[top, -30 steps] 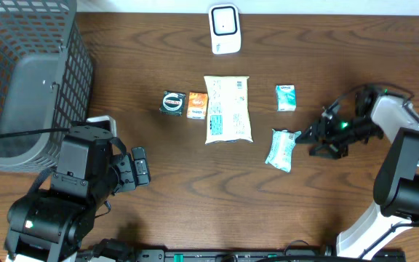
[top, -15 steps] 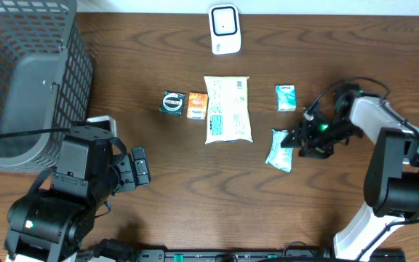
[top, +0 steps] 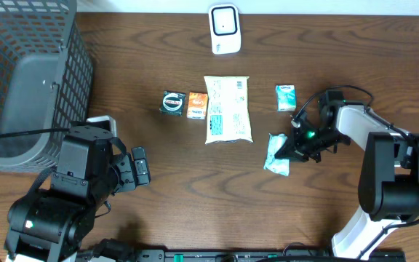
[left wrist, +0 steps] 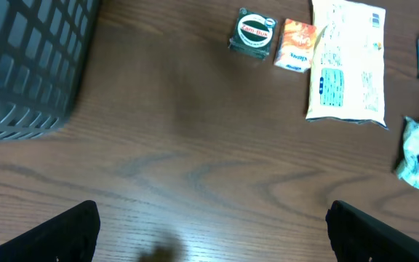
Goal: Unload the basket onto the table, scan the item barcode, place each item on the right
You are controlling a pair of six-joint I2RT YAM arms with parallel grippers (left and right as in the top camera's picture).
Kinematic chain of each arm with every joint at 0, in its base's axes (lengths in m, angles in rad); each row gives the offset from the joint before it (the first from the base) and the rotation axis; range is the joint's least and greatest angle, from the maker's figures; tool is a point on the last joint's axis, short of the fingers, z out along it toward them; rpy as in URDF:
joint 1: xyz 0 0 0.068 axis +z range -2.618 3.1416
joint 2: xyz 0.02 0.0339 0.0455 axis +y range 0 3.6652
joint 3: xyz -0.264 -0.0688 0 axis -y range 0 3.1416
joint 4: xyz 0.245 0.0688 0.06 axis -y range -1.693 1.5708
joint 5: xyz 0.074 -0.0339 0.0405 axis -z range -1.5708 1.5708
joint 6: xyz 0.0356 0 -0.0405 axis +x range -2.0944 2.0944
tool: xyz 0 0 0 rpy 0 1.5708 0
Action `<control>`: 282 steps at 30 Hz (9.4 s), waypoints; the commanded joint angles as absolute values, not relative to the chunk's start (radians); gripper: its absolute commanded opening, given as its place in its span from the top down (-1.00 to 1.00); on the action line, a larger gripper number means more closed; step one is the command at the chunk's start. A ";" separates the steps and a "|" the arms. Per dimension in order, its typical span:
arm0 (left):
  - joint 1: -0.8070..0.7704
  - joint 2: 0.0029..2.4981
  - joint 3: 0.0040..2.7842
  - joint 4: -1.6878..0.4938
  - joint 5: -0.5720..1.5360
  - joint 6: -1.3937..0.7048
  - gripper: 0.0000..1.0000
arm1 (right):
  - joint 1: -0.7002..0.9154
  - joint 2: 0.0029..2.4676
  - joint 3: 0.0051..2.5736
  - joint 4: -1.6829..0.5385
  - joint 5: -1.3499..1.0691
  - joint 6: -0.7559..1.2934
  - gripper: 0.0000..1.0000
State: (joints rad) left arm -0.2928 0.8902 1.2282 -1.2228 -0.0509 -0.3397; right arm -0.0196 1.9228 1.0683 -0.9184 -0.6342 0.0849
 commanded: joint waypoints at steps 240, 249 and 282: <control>-0.291 0.888 1.227 -1.222 -0.052 -0.338 -0.95 | 0.125 2.427 2.102 -1.299 0.024 0.205 0.28; -0.291 0.888 1.227 -1.222 -0.052 -0.338 -0.95 | 0.141 2.428 2.075 -1.323 0.204 0.201 0.36; -0.291 0.888 1.227 -1.222 -0.052 -0.338 -0.95 | 0.035 2.428 1.986 -1.435 -0.863 -0.447 0.98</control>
State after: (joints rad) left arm -0.2928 0.8898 1.2282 -1.2224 -0.0509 -0.3397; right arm 0.0463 2.4302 2.0422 -1.4723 -0.8402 -0.4370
